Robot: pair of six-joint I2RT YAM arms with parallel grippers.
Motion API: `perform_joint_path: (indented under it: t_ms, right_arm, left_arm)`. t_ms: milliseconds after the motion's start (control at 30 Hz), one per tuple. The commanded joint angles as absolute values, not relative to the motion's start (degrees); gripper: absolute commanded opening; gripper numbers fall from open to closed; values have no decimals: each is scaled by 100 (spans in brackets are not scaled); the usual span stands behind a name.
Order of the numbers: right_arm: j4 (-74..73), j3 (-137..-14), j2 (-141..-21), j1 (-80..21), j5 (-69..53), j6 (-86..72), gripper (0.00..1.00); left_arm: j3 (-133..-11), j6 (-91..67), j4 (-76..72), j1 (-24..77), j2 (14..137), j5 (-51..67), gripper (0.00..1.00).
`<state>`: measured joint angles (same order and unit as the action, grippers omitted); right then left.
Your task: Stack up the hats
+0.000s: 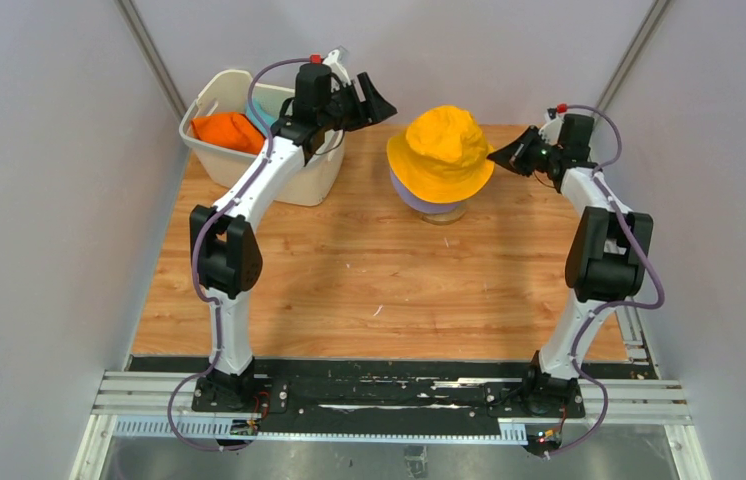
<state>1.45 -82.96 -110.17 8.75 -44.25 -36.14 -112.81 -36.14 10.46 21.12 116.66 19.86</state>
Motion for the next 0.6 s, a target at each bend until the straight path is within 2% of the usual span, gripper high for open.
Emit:
perform_joint_path:
  t_ms: [0,300,567]
  right_arm:
    - [-17,-8696,-11401,887,-4202,-3479,0]
    - [-220,-9026,-11932,645,-4200,-3349,0]
    - [-204,-9094,-11896,588,-4254,-3325,1]
  left_arm:
    - [-11242,-3494,1005,2151,11413,1909,72]
    - [-11044,-3309,1113,2168,11571,1807,73]
    - [-10768,-3206,1035,2273,11786,1825,74]
